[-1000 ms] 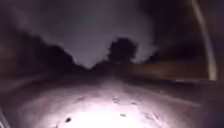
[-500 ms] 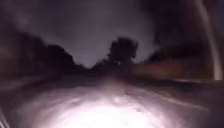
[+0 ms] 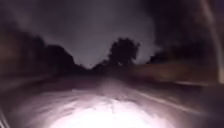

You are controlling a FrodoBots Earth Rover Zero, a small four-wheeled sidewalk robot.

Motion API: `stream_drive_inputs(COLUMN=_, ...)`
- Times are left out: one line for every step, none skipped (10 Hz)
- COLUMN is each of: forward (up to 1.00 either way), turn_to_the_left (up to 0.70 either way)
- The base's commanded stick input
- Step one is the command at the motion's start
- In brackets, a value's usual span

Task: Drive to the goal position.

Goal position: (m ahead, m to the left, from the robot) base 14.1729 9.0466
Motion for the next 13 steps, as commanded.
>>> stream_drive_inputs(forward=0.70, turn_to_the_left=0.00)
stream_drive_inputs(forward=0.70, turn_to_the_left=0.00)
stream_drive_inputs(forward=0.70, turn_to_the_left=0.00)
stream_drive_inputs(forward=0.70, turn_to_the_left=0.00)
stream_drive_inputs(forward=0.70, turn_to_the_left=0.00)
stream_drive_inputs(forward=0.70, turn_to_the_left=0.00)
stream_drive_inputs(forward=0.70, turn_to_the_left=0.00)
stream_drive_inputs(forward=0.70, turn_to_the_left=0.00)
stream_drive_inputs(forward=0.70, turn_to_the_left=0.00)
stream_drive_inputs(forward=0.70, turn_to_the_left=0.00)
stream_drive_inputs(forward=0.70, turn_to_the_left=0.00)
stream_drive_inputs(forward=0.70, turn_to_the_left=0.00)
stream_drive_inputs(forward=0.70, turn_to_the_left=0.00)
